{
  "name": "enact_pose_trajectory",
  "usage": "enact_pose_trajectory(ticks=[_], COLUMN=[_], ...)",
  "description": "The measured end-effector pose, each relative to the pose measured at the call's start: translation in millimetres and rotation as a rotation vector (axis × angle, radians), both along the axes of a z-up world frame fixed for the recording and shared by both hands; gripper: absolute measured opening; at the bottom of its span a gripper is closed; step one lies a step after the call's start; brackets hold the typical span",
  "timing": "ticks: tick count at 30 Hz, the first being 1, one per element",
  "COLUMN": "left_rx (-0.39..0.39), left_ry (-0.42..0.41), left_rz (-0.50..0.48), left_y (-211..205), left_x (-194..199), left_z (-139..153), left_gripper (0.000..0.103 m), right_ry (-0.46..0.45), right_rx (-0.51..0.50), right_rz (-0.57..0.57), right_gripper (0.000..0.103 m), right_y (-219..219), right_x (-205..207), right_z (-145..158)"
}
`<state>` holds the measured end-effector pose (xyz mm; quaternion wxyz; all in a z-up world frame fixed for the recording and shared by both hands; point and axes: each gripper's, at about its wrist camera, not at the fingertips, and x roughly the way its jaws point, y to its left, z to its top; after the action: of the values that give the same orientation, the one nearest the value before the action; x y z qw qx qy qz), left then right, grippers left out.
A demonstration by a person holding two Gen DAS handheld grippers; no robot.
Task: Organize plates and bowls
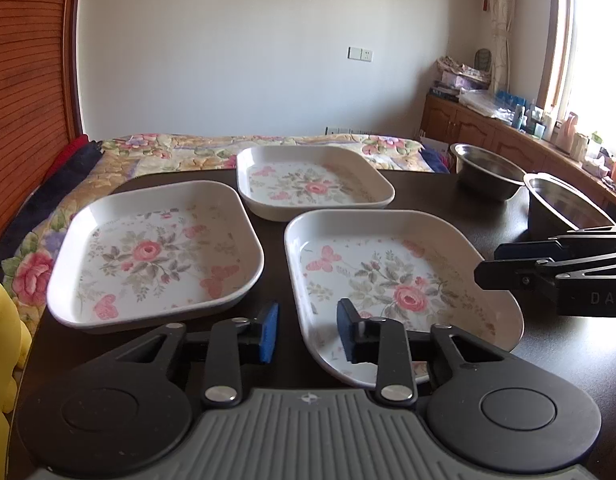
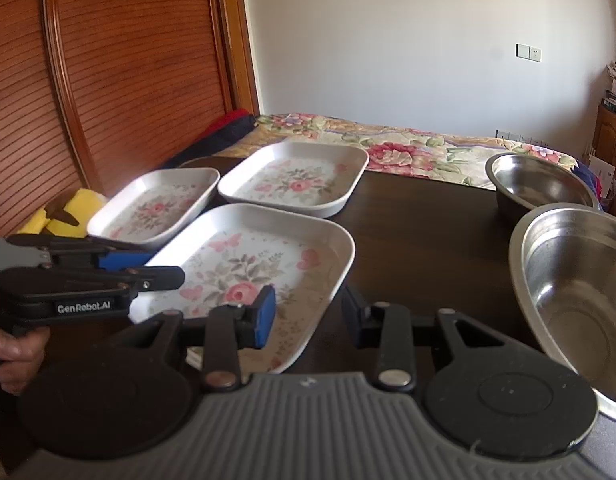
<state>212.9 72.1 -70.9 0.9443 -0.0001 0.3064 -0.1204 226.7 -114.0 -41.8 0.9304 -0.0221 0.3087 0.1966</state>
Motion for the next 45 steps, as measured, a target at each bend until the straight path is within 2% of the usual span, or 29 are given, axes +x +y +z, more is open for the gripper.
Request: enact_pose_trajectory(ticks=[5, 13, 16, 22, 24, 35, 45], left_rx=[-0.008, -0.008, -0.009, -0.007, -0.008, -0.015, -0.015], left_ry=[0.0, 0.0, 0.0, -0.002, 0.0, 0.007, -0.016], left_rz=[0.001, 0.0, -0.004, 0.001, 0.0, 0.016, 0.008], left_y=[1, 1, 1, -1, -1, -1, -11], left_x=[2, 2, 3, 2, 1, -10, -43], left_z=[0, 0, 0, 1, 1, 4, 21], left_gripper=[0.028, 0.026, 0.022, 0.013, 0.011, 0.01, 0.011], right_ry=[0.008, 0.016, 0.022, 0.027, 0.029, 0.018, -0.017], right_rx=[-0.016, -0.026, -0.026, -0.027, -0.02, -0.01, 0.012], right_rz=[-0.008, -0.004, -0.002, 0.003, -0.003, -0.005, -0.022], right_gripper=[0.032, 0.031, 0.031, 0.02, 0.02, 0.016, 0.016], right_y=[1, 2, 2, 1, 0, -1, -11], right_x=[4, 5, 7, 6, 6, -3, -32], right_z=[-5, -8, -10, -13, -14, -12, 0])
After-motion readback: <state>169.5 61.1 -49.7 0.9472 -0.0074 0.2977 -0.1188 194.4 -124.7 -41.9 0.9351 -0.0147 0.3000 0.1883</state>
